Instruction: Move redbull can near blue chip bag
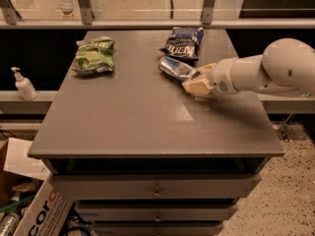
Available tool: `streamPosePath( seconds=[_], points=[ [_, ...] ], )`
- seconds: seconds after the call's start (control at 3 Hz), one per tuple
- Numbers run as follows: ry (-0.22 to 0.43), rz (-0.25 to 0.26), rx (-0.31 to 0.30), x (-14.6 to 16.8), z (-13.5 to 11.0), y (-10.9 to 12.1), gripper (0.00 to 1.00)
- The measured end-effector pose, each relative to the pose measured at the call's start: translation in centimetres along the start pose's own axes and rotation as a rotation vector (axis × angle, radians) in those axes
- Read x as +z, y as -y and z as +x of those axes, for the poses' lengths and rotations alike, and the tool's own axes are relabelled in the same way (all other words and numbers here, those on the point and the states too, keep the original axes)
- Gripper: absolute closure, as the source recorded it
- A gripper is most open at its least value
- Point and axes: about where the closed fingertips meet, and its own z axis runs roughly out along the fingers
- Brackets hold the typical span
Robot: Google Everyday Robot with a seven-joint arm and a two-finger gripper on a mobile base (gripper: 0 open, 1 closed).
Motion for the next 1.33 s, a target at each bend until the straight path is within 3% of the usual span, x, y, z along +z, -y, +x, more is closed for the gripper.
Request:
streamPosePath(
  seconds=[0.67, 1.33],
  points=[
    [0.006, 0.083, -0.047, 1.7, -0.6, 5.5, 1.00],
    [-0.002, 0.116, -0.080, 1.3, -2.2, 8.1, 0.59]
  ],
)
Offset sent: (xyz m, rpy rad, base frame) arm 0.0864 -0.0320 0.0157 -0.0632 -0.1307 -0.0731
